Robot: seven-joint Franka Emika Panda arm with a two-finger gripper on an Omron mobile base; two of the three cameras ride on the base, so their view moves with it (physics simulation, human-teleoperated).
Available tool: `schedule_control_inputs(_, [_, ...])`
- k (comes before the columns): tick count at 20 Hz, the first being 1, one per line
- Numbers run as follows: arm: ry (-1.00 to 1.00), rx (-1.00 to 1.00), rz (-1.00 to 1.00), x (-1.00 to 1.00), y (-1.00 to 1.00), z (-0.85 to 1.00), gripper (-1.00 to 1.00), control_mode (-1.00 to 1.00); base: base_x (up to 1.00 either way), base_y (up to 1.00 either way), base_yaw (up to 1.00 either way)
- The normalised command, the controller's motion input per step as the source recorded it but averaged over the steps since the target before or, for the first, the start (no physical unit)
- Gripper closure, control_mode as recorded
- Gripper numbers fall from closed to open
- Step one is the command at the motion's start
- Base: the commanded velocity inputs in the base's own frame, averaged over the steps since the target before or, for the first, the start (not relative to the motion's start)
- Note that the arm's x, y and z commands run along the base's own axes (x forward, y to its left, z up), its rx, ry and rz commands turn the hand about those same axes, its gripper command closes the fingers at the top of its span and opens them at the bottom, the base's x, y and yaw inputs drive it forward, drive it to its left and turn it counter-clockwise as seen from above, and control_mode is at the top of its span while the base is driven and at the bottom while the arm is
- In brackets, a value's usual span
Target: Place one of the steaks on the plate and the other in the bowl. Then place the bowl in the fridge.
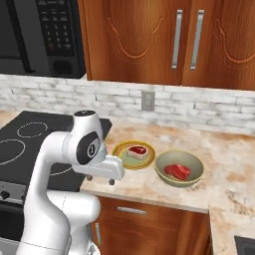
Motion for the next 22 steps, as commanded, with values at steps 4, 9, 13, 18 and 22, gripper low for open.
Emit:
schedule_control_inputs(4, [0.0,0.0,0.0,0.0,0.0,0.0,-1.0,1.0,-0.23,1.0,0.05])
schedule_control_inputs(9, [0.0,0.0,0.0,0.0,0.0,0.0,-1.0,1.0,-0.27,0.84,0.15])
schedule_control_inputs(13, [0.0,0.0,0.0,0.0,0.0,0.0,-1.0,1.0,-0.14,0.44,0.39])
schedule_control_inputs(18, [0.0,0.0,0.0,0.0,0.0,0.0,-1.0,1.0,-0.22,0.37,0.62])
schedule_control_inputs(22, [0.0,0.0,0.0,0.0,0.0,0.0,-1.0,1.0,-0.25,0.51,0.75])
